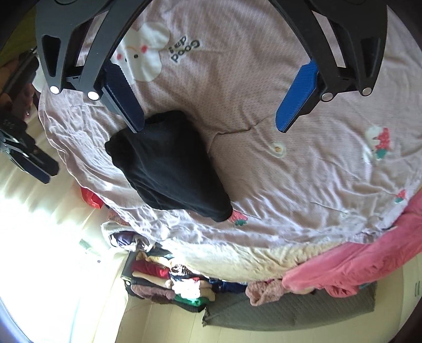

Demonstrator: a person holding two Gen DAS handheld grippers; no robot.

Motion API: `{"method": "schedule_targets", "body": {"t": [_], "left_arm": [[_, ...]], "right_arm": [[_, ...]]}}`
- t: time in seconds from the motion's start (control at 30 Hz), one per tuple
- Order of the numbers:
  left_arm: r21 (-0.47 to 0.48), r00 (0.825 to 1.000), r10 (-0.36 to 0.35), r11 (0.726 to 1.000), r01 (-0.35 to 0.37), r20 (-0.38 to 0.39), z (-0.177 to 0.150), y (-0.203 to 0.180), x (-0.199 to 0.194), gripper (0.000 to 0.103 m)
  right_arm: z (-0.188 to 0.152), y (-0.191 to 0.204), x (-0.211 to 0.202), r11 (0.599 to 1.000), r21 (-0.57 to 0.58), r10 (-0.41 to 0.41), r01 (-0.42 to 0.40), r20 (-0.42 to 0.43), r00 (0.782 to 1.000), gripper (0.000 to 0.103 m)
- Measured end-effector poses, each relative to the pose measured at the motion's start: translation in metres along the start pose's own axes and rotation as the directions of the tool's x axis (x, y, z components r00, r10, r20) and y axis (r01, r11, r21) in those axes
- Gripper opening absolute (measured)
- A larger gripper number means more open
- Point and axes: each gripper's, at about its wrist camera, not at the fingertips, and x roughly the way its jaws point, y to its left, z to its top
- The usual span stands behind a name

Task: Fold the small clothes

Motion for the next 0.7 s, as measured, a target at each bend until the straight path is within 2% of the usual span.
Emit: {"method": "schedule_targets", "body": {"t": [0.27,0.5,0.7], "left_arm": [[0.008,0.998,0.011,1.000,-0.011,0.060,-0.024,0.004,-0.053,0.094],[-0.014,0.996,0.034,0.999,-0.033,0.082,-0.054,0.009,-0.083,0.094],[-0.006,0.991,0.065,0.998,-0.065,0.120,-0.077,0.011,-0.099,0.094]], "right_arm": [[-0.012,0.018,-0.060,1.000,0.008,-0.025,0.024,0.080,0.996,0.098],[-0.039,0.039,-0.083,0.998,-0.018,-0.065,0.067,0.073,0.995,0.098],[-0.056,0.050,-0.096,0.991,-0.039,-0.121,0.126,0.112,0.986,0.098]]}}
